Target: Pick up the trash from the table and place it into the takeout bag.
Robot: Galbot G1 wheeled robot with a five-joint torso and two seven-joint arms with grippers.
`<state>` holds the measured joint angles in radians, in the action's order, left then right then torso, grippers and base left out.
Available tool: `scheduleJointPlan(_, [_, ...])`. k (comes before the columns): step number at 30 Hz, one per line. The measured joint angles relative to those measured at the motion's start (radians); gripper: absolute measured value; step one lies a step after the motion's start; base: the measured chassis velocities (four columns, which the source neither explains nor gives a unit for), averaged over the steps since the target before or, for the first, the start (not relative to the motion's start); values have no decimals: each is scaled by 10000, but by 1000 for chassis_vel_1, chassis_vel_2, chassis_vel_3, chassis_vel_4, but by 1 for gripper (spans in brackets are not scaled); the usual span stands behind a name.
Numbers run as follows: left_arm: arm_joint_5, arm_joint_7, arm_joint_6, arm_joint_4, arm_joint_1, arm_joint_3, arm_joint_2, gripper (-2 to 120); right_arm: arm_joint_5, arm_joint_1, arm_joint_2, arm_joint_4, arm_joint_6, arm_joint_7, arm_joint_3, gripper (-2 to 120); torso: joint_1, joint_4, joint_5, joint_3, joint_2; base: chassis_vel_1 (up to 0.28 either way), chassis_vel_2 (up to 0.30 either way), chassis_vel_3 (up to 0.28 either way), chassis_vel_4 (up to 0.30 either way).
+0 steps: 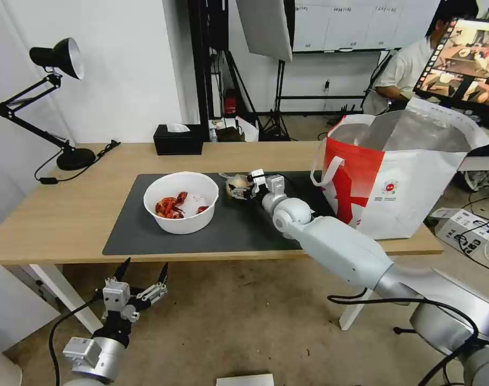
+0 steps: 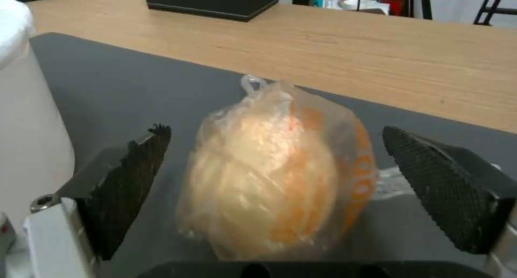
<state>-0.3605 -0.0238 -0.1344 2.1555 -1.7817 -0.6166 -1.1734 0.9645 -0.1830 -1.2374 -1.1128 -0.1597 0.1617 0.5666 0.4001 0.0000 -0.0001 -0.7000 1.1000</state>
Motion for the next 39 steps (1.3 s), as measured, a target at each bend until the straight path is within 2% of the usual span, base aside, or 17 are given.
scheduleJointPlan(14, [-95, 13, -37, 36, -50, -84, -18, 100, -232, 299, -693, 796, -739, 92, 25, 100, -1, 0, 0, 0, 0, 0, 0, 0, 0])
scheduleJointPlan(22, [-91, 45, -82, 104, -194, -196, -1, 100, -248, 289, -761, 866, -930, 182, 8, 97, 0, 0, 1, 0, 0, 0, 0, 0, 0])
scheduleJointPlan(24, [-63, 68, -102, 113, -232, -199, -12, 100, -215, 284, -793, 905, -935, 189, -39, 89, 0, 0, 1, 0, 0, 0, 0, 0, 0])
scheduleJointPlan(25, [-63, 68, -102, 113, -232, -199, -12, 100, -215, 284, -793, 905, -935, 189, -39, 89, 0, 0, 1, 0, 0, 0, 0, 0, 0])
scheduleJointPlan(28, [-29, 74, -117, 152, -233, -175, -111, 100, -167, 221, -788, 905, -919, 209, -51, 73, -1, 0, 1, 0, 0, 0, 0, 0, 0])
scheduleJointPlan(31, [-33, 74, -117, 163, -229, -193, -125, 100, -150, 185, -762, 859, -911, 236, -53, 68, -1, 0, 1, 0, 1, 0, 0, 0, 0])
scheduleJointPlan(32, [-42, 75, -118, 176, -232, -228, -122, 100, -145, 143, -732, 811, -896, 257, -56, 59, -1, 0, 1, 0, 0, 0, 0, 0, 0])
scheduleJointPlan(33, [-42, 75, -118, 176, -232, -228, -122, 100, -145, 143, -732, 811, -896, 257, -56, 59, -1, 0, 1, 0, 0, 0, 0, 0, 0])
scheduleJointPlan(35, [-56, 75, -119, 190, -249, -263, -107, 100, -149, 72, -682, 733, -790, 353, -77, 47, -1, 1, 2, 0, 0, 0, 0, 0, 0])
scheduleJointPlan(37, [-60, 74, -120, 195, -250, -265, -107, 100, -149, 52, -655, 697, -769, 388, -79, 46, -1, 1, 1, 1, 0, 0, 0, 0, 0])
scheduleJointPlan(39, [-61, 73, -120, 206, -250, -260, -110, 100, -145, 3, -578, 607, -753, 462, -85, 36, -1, 0, 1, 1, 1, 0, 0, 0, 0])
